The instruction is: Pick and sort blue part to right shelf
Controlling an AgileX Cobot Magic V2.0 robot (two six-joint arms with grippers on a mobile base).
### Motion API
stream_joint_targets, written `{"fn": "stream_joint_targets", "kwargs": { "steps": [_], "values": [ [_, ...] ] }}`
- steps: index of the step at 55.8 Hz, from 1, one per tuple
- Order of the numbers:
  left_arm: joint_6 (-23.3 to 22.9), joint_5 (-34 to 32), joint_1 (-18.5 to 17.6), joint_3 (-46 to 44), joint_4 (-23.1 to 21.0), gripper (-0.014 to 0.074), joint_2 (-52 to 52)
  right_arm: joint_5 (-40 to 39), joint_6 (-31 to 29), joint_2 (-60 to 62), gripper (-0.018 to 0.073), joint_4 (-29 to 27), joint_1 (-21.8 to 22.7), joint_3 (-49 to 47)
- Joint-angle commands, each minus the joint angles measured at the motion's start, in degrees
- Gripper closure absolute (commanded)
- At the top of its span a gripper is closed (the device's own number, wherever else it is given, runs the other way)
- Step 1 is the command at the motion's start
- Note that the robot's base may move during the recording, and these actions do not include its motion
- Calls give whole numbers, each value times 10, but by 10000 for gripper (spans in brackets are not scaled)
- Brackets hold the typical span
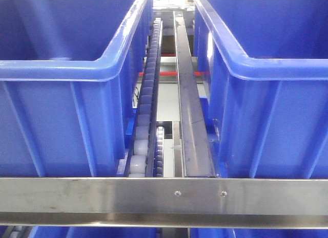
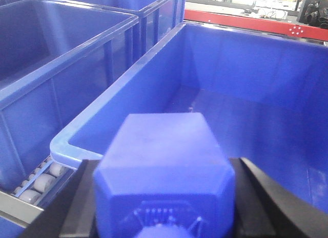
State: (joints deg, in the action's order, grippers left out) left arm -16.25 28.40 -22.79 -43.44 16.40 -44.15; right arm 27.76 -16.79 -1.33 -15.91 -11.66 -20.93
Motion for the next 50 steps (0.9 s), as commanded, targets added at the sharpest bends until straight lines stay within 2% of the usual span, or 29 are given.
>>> {"fn": "stream_joint_targets", "kwargs": {
  "steps": [1, 6, 10, 18, 36, 50],
  "values": [
    [-15, -45, -3, -72, 9, 280, -77, -51, -1, -9, 279, -7, 2, -15],
    [-15, -19, 11, -136, -6, 280, -163, -51, -1, -9, 279, -7, 2, -15],
    [-14, 5, 39, -185, -27, 280, -229, -51, -1, -9, 279, -7, 2, -15],
    [26, 40, 81, -252, -68, 280, -339, -51, -1, -9, 279, -7, 2, -15],
    [32, 61, 96, -329, -68, 280, -516, -51, -1, -9, 279, -7, 2, -15],
    [34, 113, 104, -368, -68, 266, -577, -51, -1, -9, 279, -7, 2, -15]
  ]
}}
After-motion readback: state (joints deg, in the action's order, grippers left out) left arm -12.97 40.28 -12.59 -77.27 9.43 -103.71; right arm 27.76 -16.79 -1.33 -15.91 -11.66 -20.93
